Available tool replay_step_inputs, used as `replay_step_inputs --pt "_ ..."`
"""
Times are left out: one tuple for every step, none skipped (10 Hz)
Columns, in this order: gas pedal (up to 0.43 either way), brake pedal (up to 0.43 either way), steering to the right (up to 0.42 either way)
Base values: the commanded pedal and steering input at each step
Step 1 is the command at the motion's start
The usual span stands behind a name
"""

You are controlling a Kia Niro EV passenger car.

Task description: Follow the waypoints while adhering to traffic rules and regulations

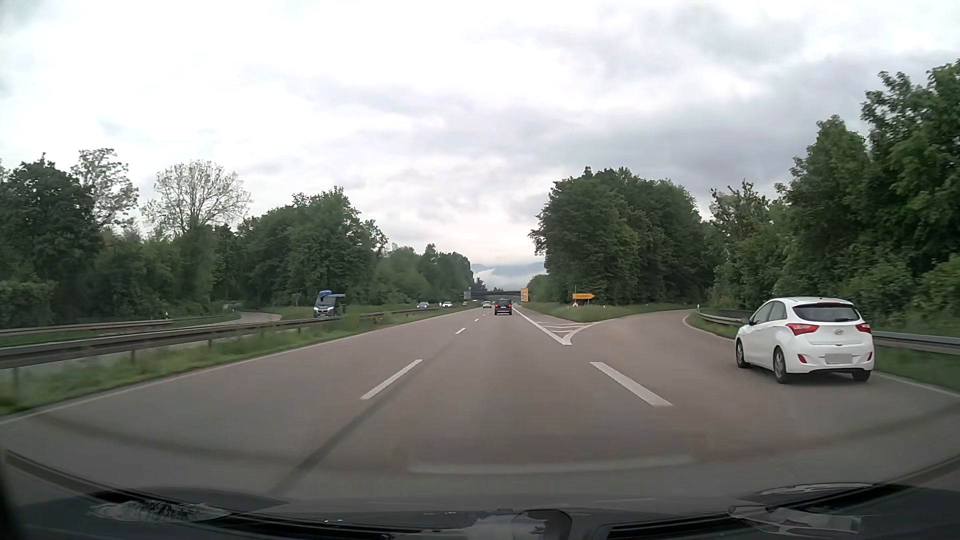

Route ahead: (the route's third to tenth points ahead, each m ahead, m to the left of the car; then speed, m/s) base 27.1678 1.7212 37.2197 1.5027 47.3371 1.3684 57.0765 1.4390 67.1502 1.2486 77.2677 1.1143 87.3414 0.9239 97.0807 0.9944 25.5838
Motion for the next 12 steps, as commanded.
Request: replay_step_inputs --pt "0.150 0.000 0.001" --pt "0.150 0.000 0.001" --pt "0.150 0.000 0.001" --pt "0.150 0.000 0.001" --pt "0.150 0.000 0.001" --pt "0.150 0.000 0.001" --pt "0.150 0.000 0.001" --pt "0.150 0.000 0.001" --pt "0.150 0.000 0.001" --pt "0.150 0.000 0.001" --pt "0.150 0.000 0.001" --pt "0.150 0.000 0.001"
